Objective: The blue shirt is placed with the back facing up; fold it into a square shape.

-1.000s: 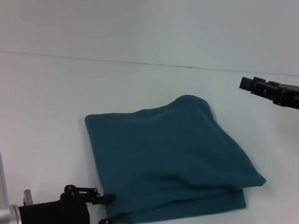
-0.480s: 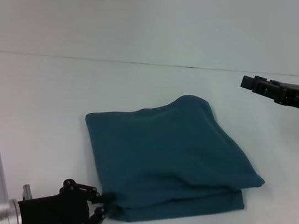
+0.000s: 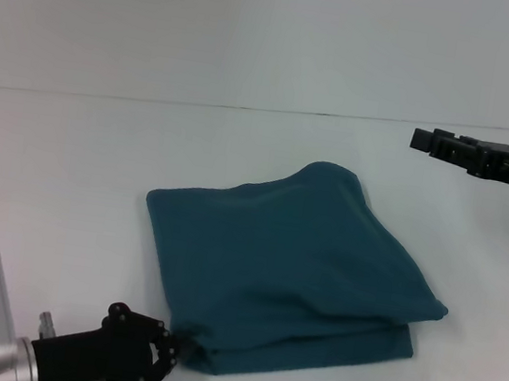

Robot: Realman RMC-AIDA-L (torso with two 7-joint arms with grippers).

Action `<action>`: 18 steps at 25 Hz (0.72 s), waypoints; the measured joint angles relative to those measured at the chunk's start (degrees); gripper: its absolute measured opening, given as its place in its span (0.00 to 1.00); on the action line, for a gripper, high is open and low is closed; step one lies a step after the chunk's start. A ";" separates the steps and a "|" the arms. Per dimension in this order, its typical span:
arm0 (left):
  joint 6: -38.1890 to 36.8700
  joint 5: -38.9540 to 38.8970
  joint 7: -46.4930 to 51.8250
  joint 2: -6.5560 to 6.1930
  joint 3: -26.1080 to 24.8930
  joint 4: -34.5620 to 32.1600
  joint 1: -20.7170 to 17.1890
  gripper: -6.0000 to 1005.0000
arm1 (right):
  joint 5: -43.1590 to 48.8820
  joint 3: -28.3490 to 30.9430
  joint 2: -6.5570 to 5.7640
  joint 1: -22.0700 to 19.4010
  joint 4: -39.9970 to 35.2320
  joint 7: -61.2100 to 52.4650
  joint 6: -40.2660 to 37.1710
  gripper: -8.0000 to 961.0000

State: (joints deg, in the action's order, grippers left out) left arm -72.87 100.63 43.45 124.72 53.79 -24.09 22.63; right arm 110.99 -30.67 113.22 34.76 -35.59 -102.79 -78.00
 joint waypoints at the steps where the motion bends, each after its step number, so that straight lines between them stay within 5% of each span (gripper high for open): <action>1: 0.04 -0.03 0.00 0.01 -0.17 -0.07 -0.01 0.02 | 0.00 0.00 0.00 -0.02 0.00 0.01 0.05 0.58; 18: -1.89 -0.33 3.51 -0.17 -2.91 -7.21 -5.28 0.03 | 0.01 0.07 0.34 0.30 0.33 0.36 0.31 0.58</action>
State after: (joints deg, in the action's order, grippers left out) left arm -74.76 100.30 46.96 124.55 50.88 -31.31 17.35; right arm 111.00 -30.60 113.55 35.06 -35.26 -102.43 -77.68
